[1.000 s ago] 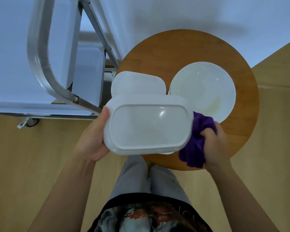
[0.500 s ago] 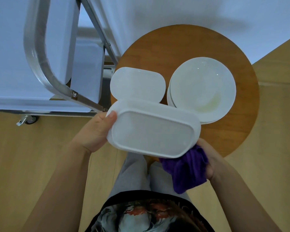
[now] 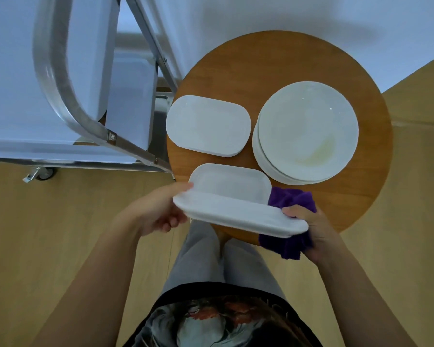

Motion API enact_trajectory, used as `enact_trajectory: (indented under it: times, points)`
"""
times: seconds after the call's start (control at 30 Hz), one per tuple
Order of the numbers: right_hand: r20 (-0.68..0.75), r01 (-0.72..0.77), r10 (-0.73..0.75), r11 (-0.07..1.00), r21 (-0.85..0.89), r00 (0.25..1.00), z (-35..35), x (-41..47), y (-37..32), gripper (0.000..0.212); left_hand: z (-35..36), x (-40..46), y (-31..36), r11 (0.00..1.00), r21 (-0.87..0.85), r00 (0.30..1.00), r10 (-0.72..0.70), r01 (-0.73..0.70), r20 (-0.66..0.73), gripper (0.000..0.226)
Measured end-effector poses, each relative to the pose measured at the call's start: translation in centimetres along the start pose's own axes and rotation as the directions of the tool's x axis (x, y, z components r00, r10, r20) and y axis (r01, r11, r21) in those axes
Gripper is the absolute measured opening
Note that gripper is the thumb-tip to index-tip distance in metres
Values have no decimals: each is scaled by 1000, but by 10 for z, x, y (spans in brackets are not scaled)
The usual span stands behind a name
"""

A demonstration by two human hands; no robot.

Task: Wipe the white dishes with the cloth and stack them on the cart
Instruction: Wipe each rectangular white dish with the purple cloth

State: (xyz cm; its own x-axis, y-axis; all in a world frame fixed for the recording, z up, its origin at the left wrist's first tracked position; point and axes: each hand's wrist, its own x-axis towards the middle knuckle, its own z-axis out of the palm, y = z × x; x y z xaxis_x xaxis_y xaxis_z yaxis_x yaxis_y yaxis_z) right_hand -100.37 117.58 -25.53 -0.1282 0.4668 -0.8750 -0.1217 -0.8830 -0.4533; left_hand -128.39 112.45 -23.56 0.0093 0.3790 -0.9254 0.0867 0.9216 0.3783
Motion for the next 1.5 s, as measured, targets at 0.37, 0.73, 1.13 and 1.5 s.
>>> enact_trajectory:
  times: [0.37, 0.73, 1.13, 1.5]
  points:
    - [-232, 43, -187, 857, -514, 955, -3, 41, 15, 49, 14, 61, -26, 813, 526, 840, 452, -250, -299, 28]
    - [-239, 146, -308, 840, -522, 921, 25, 52, 35, 53, 8, 114, -28, 773, 631, 798, 421, -68, -430, 27]
    - [-31, 303, -357, 833, -463, 934, 72, 39, 31, 47, -44, 116, 30, 838, 541, 620, 461, -69, -635, 30]
    - [-85, 381, -468, 800, -463, 879, 126, 64, -2, 43, -73, 144, 67, 815, 578, 722, 380, 34, -579, 42]
